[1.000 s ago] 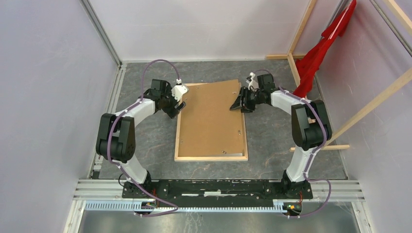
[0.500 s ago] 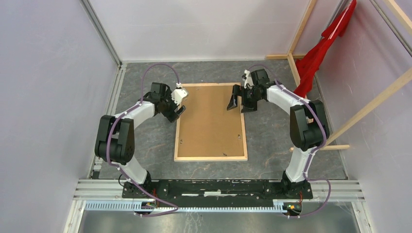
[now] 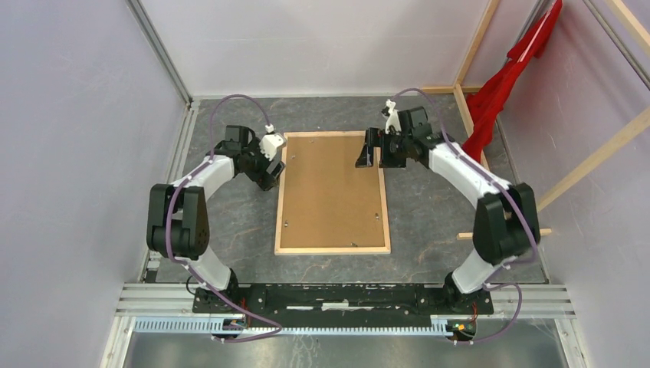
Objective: Put the photo into the frame
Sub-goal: Install the photo frame at the center of the board.
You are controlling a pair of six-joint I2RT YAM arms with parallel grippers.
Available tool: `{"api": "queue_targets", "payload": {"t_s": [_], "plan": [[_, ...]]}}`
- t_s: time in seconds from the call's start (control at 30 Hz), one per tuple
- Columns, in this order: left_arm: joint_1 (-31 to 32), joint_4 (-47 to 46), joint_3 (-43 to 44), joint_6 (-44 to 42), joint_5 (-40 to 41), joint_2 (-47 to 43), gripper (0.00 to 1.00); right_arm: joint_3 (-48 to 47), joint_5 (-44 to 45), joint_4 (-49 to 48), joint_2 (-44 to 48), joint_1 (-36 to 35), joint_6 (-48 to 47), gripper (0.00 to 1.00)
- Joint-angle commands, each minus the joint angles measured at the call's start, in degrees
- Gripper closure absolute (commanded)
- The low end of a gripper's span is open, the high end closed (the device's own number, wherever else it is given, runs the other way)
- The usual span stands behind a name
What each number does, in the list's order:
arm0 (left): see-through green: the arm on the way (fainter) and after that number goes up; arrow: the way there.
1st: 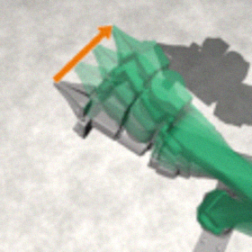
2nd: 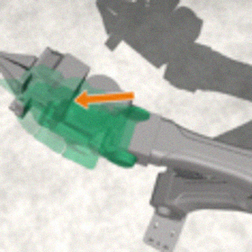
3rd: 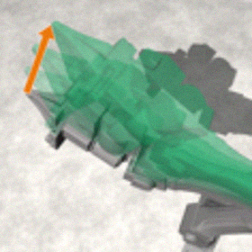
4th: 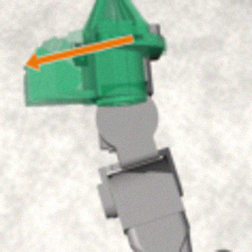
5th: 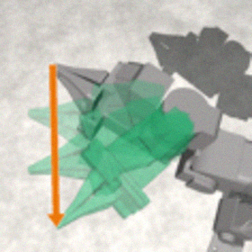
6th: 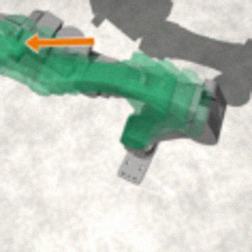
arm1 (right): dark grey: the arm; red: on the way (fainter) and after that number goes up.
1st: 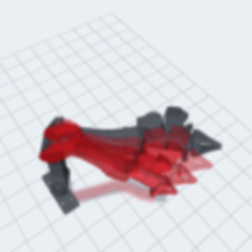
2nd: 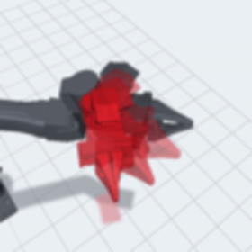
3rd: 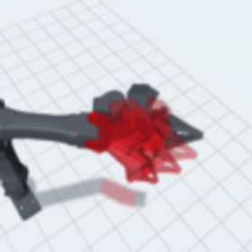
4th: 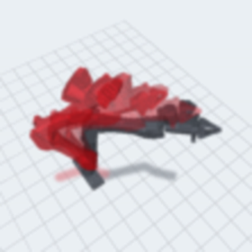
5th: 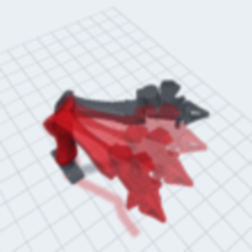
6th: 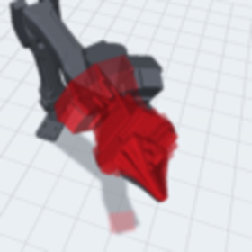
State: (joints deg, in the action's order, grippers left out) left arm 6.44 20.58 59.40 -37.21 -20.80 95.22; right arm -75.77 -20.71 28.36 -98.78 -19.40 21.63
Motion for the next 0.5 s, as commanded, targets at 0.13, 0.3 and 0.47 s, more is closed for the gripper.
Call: {"api": "queue_targets", "payload": {"t_s": [0.13,0.3,0.47], "plan": [[-1.60,7.27,0.32,-0.38,-11.44,-3.72,0.02,16.88,-0.51,-22.33,13.04,-14.01,5.14,0.16],[-1.62,7.96,-2.62,-2.88,-12.09,-3.91,0.07,25.18,3.68,-34.99,13.56,-25.67,8.37,0.36],[-1.60,8.23,-2.89,-2.75,-12.70,-2.90,0.14,27.86,5.79,-46.35,9.86,-32.22,9.95,0.38]]}}
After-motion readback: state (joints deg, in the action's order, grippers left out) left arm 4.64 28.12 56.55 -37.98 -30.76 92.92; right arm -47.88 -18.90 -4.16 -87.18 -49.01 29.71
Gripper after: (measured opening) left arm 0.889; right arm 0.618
